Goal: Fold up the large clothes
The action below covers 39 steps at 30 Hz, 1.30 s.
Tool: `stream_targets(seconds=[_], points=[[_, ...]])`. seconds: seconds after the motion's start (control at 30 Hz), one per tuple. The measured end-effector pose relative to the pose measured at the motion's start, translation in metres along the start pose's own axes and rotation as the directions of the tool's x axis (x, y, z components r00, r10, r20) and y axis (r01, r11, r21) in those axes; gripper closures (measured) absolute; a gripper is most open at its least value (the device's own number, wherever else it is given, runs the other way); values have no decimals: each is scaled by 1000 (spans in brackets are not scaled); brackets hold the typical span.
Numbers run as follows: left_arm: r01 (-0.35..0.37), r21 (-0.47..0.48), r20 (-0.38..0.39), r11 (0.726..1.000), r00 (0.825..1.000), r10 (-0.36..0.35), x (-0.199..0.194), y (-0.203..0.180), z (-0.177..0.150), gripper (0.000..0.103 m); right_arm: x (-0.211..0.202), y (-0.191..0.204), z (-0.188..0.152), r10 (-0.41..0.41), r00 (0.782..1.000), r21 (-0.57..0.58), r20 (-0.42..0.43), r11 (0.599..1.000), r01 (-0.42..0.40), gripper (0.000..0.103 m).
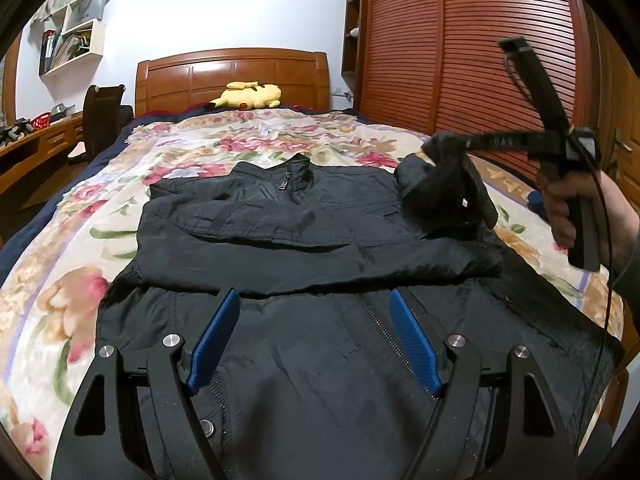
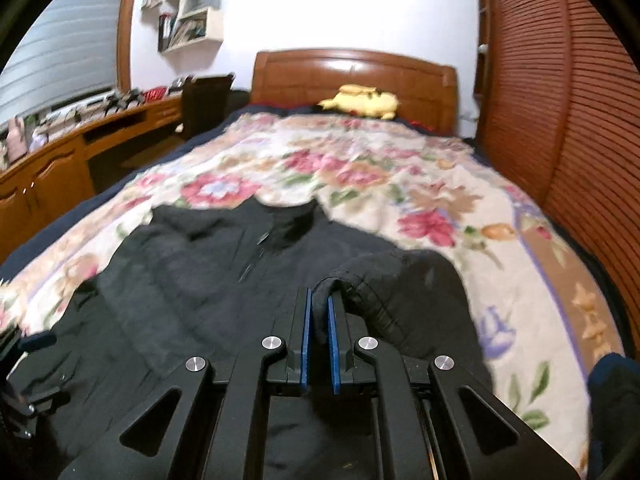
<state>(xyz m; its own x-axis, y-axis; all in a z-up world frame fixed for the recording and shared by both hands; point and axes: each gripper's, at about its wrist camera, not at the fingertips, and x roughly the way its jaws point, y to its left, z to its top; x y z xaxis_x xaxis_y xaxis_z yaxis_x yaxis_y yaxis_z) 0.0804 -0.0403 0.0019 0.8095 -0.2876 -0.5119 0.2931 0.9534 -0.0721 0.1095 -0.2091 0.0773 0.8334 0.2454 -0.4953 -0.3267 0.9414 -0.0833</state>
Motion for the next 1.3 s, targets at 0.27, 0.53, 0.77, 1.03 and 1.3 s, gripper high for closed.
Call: stream_targets(seconds=[0.27, 0.53, 0.77, 1.03, 1.3], points=[[-5, -4, 2, 1000, 1000, 5, -4, 3, -2, 25, 14, 4, -36, 32, 989, 24, -147, 999, -28, 95], [-8, 0, 1, 1000, 1000, 8, -5, 2, -2, 25, -23, 8, -15, 25, 997, -14, -70, 1000, -26, 90], [-9, -1, 1, 1000, 1000, 9, -4, 2, -2, 25, -37, -20, -21, -88, 996, 34, -15, 995, 89, 42], [-9, -2, 1, 1000, 1000, 9, -4, 3, -2, 25, 2, -59, -43, -171, 974, 111, -148, 976, 188, 42], [-11, 2, -8, 1000, 1000, 11, -3, 1, -3, 25, 14, -75, -47, -186, 954, 118, -233, 969, 218, 42]])
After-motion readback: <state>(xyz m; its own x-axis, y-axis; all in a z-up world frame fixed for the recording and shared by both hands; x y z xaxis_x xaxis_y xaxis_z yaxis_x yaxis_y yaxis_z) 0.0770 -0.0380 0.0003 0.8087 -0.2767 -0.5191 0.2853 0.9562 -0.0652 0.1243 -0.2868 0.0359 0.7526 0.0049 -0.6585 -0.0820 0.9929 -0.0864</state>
